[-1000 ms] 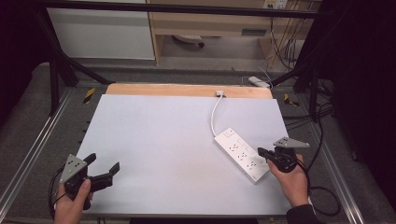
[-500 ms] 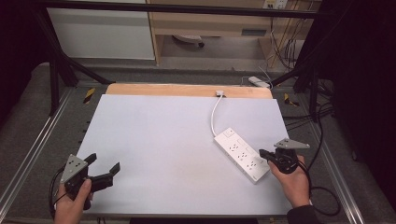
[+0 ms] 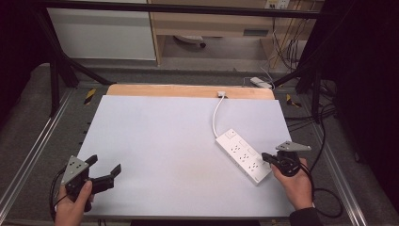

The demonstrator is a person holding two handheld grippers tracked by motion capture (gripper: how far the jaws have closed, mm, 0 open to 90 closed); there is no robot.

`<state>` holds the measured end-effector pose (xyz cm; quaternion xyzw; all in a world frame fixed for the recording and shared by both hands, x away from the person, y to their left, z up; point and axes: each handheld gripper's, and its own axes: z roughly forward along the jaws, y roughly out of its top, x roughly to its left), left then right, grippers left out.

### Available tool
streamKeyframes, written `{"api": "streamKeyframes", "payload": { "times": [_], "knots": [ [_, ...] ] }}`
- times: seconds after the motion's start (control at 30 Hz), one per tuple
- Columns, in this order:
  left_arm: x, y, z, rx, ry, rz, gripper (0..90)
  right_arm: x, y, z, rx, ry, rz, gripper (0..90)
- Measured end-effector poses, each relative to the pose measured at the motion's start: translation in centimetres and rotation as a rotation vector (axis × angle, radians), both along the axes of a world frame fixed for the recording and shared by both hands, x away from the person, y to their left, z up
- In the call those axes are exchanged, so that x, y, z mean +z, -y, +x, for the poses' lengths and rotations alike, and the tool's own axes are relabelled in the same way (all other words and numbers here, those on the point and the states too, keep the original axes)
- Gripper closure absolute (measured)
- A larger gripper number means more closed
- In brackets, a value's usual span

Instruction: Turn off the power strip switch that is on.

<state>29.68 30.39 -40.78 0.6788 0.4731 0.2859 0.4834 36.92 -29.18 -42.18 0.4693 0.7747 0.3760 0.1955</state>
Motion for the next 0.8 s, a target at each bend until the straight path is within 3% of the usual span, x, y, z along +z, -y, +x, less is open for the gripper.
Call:
{"api": "streamKeyframes", "payload": {
  "times": [0.8],
  "knots": [
    [-0.03, 0.05, 0.02, -0.01, -0.005, 0.002, 5.6, -0.42, -0.05, -0.38, 0.007, -0.025, -0.037, 90.0]
  ]
}}
